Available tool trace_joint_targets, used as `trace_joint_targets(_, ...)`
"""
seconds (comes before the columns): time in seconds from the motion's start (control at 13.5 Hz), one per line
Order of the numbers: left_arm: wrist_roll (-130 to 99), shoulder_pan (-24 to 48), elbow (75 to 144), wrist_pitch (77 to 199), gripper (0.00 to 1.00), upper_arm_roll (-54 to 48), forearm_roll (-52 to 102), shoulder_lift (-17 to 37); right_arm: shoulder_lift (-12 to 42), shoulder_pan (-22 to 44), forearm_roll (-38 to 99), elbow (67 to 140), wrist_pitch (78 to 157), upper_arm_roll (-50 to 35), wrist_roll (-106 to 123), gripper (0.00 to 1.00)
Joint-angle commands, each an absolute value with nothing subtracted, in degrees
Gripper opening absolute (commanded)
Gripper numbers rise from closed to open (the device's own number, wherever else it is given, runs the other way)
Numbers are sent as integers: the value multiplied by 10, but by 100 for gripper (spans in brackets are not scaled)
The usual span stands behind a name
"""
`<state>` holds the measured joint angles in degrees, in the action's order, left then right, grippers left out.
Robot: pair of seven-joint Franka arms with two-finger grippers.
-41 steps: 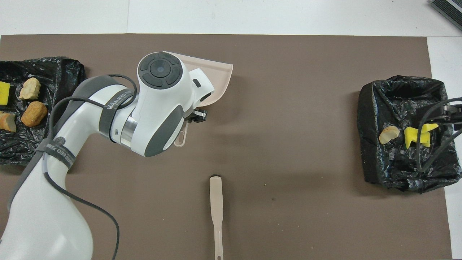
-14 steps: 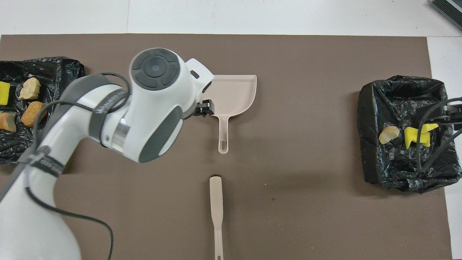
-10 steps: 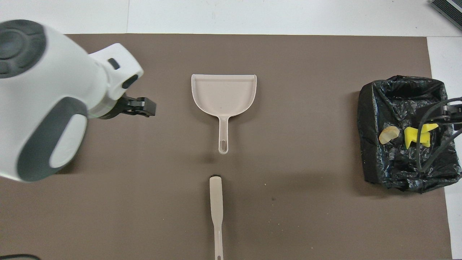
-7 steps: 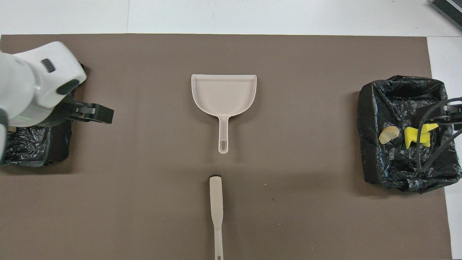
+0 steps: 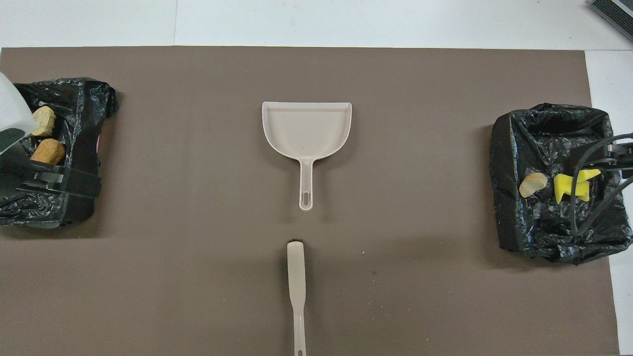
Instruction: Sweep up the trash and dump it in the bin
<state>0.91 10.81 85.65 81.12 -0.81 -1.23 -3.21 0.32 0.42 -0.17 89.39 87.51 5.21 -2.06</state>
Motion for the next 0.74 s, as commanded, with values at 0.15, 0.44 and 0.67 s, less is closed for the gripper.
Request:
trace_joint_targets(0.15,15,105,823,796,100,14,-1,-16,-8,4,9,906,875,53,-27,100)
trace_joint_targets(0.44,18,60,807,776,100,9,9,-3,-8,4,8,906,875,53,-26,100)
trace_joint_targets(0.67,17,40,807,783,100,-7,21,-8,-8,4,9,906,875,53,-26,100)
